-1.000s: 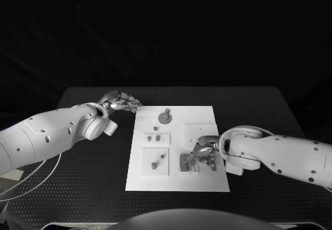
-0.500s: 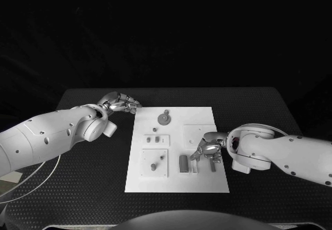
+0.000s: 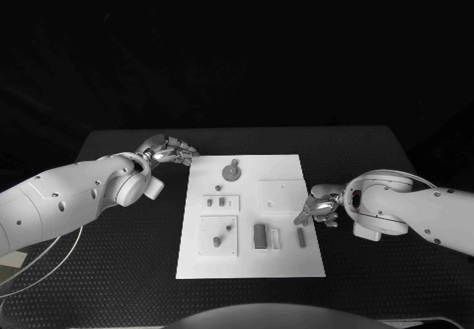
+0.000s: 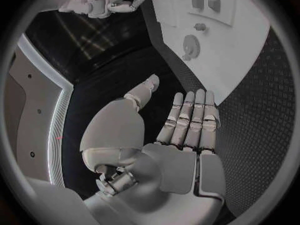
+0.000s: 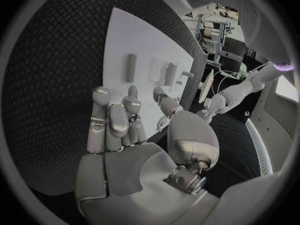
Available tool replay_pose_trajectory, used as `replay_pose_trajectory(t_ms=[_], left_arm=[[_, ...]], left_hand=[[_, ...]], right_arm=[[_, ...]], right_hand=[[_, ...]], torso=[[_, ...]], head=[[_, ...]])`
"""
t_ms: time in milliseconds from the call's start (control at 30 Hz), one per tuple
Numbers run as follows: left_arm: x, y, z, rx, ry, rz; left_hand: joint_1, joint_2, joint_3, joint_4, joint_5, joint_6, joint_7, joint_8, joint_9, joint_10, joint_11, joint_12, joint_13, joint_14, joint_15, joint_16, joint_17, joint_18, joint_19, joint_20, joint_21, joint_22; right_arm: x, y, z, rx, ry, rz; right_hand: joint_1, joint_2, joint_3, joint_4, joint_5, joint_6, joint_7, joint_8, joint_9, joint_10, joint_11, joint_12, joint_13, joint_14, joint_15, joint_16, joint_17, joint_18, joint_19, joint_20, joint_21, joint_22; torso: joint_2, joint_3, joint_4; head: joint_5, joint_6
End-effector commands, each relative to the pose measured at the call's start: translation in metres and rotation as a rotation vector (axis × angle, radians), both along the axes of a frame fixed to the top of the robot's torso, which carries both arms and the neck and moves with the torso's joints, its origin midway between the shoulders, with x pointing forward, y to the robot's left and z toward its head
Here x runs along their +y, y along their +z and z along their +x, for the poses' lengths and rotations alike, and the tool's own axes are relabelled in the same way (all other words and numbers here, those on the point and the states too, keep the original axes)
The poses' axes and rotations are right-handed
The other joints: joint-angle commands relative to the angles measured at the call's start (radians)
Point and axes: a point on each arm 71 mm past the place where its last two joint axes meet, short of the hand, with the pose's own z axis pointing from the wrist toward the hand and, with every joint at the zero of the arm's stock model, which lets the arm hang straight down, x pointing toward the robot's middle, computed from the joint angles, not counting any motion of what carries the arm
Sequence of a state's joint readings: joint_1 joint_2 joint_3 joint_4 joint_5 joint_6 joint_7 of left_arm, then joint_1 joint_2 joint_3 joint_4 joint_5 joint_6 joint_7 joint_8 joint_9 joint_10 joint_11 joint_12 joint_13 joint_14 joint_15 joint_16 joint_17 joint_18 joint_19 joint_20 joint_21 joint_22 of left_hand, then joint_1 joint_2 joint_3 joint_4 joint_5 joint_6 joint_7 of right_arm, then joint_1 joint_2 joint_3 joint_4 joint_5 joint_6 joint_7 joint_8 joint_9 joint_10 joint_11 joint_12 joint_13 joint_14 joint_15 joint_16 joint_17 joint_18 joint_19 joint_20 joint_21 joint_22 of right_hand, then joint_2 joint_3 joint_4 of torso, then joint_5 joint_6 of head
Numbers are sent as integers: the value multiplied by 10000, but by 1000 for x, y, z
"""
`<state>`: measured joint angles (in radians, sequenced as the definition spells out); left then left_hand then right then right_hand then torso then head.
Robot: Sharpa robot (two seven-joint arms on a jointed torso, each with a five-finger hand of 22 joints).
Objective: Assemble the parts on the task board
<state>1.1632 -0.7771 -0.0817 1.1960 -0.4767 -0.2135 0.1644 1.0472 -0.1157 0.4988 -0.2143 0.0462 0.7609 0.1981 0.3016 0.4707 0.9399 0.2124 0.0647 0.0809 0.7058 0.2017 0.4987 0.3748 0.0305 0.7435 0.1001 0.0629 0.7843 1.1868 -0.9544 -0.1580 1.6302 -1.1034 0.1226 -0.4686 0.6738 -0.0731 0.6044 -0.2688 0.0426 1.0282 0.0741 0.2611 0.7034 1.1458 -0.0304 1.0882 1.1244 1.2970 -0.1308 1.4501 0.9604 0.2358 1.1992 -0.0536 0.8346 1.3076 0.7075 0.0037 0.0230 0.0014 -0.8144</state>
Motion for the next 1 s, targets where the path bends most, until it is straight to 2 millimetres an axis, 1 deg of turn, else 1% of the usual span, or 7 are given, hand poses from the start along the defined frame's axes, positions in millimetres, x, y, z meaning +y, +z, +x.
replay_pose_trajectory(t_ms=[33, 100, 300, 500, 667, 900, 1000], left_arm=[[-3, 0, -1, 6, -139, -123], [-2, 0, -1, 12, -142, -122], [-3, 0, -1, 24, -158, -126], [-3, 0, -1, 29, -172, -131], [-3, 0, -1, 21, -164, -129], [-2, 0, -1, 34, -169, -127], [-2, 0, -1, 43, -168, -124]], left_hand=[[-123, -16, 1, 78, 40, -4, 156, 38, -7, -24, 5, 65, -18, -39, 1, -33, 15, 171, -68, 17, 68, -17], [-125, -18, 0, 80, 40, -3, 155, 39, -7, -24, 5, 65, -19, -39, 1, -34, 17, 171, -68, 17, 68, -17], [-132, -18, -4, 87, 40, -2, 154, 40, -7, -22, 4, 66, -19, -39, 2, -35, 19, 172, -68, 18, 69, -18], [-138, -15, -5, 94, 41, 1, 153, 42, -6, -20, 4, 67, -20, -38, 1, -36, 22, 172, -68, 18, 69, -19], [-143, -11, -6, 100, 40, 2, 152, 44, -6, -18, 3, 68, -20, -37, 1, -37, 25, 172, -67, 18, 70, -20], [-146, -9, -8, 106, 40, 3, 150, 45, -7, -14, 1, 70, -21, -37, 1, -38, 29, 174, -67, 17, 70, -22], [-147, -8, -8, 109, 40, 3, 150, 45, -7, -14, 1, 70, -21, -37, 0, -39, 31, 174, -67, 16, 71, -23]], right_arm=[[-6, -2, -5, 338, 372, -811], [-8, -3, -7, 428, 386, -892], [-9, -6, -9, 511, 500, -1165], [-4, -13, -10, 398, 633, -1373], [2, -20, -11, 390, 729, -1371], [9, -27, -14, 475, 936, -1453], [11, -30, -15, 532, 1007, -1497]], right_hand=[[-13, 99, -47, 15, 62, 158, 62, 36, 16, 61, 2, 7, -22, 24, -38, -13, -4, 260, 1, 47, 5, 145], [-25, 104, -55, 22, 62, 169, 58, 39, 20, 65, -2, 6, -26, 26, -40, -13, -2, 260, 0, 50, 4, 146], [-133, 105, -109, 103, 61, 205, 46, 41, 30, 92, -13, 4, -43, 47, -50, -5, 31, 260, -1, 69, 2, 149], [-414, -52, -151, 383, 62, 231, 32, 15, 34, 109, -28, -9, -72, 45, -64, -8, 35, 260, -18, 77, -16, 151], [-453, -153, -104, 494, 62, 252, 23, 6, 41, 120, -37, -5, -80, 48, -73, -6, 41, 260, -18, 66, -16, 156], [-460, -195, -77, 541, 63, 260, 19, 1, 45, 125, -40, -2, -83, 51, -76, -4, 48, 260, -18, 63, -15, 159], [-456, -199, -70, 548, 63, 262, 19, 0, 46, 126, -41, -1, -84, 55, -77, -2, 56, 260, -18, 62, -14, 160]], torso=[[4, 8, 5], [7, 5, 11], [5, 1, -6], [4, -3, 16], [4, -4, 28], [9, -7, 16], [8, -2, 16]], head=[[-6, -19], [-6, -35], [-16, -43], [-43, -44], [-36, -45], [-27, -72], [-14, -85]])
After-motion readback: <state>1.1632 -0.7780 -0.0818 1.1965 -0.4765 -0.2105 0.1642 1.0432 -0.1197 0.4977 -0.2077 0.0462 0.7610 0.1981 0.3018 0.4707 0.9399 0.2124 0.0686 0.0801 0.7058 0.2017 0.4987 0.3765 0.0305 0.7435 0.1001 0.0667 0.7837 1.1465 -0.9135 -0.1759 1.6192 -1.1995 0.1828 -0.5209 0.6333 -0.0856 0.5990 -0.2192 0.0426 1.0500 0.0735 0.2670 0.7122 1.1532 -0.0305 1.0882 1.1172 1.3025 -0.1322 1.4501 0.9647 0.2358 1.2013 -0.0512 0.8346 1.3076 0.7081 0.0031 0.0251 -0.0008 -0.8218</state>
